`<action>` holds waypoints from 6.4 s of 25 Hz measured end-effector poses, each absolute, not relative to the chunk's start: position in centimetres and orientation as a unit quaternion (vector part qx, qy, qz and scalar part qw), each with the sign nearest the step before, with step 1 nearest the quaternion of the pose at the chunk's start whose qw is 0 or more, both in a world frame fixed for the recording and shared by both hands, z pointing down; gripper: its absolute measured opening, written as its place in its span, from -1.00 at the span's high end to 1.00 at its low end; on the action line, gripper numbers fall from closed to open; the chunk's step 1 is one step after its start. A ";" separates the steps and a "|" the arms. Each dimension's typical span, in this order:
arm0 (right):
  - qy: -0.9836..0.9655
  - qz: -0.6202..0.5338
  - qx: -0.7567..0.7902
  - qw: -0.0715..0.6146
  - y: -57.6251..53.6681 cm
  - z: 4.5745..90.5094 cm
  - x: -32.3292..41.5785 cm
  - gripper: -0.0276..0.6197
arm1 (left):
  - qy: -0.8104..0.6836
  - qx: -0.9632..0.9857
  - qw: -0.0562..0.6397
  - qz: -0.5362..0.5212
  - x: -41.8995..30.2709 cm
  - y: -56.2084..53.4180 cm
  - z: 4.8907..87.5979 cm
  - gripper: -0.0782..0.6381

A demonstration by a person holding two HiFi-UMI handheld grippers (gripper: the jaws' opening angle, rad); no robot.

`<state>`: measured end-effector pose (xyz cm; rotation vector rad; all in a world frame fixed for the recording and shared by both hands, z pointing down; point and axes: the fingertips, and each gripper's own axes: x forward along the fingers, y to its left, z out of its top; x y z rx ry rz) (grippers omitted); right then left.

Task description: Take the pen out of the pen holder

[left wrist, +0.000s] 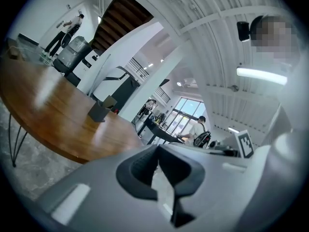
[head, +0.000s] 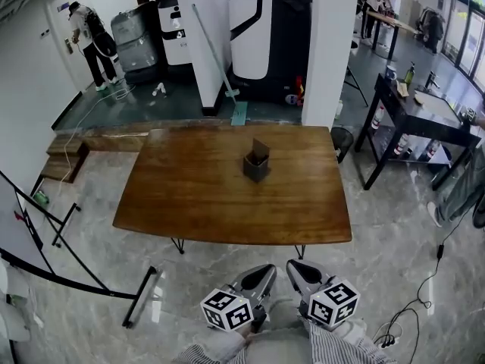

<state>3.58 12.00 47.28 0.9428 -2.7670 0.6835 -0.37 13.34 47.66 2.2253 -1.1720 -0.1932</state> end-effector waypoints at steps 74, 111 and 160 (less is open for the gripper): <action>-0.902 0.311 0.278 0.112 -20.0 52.1 -4.3 0.92 | -0.445 0.851 0.279 -0.007 -9.3 -23.4 51.9 0.66; -0.869 0.386 0.298 0.080 -20.5 54.9 -2.7 0.91 | -0.451 0.858 0.174 0.175 -9.1 -27.1 54.9 0.49; -0.926 0.277 0.250 0.051 -19.8 46.0 -5.2 0.91 | -0.489 0.823 0.205 -0.205 -15.2 -18.9 41.0 0.64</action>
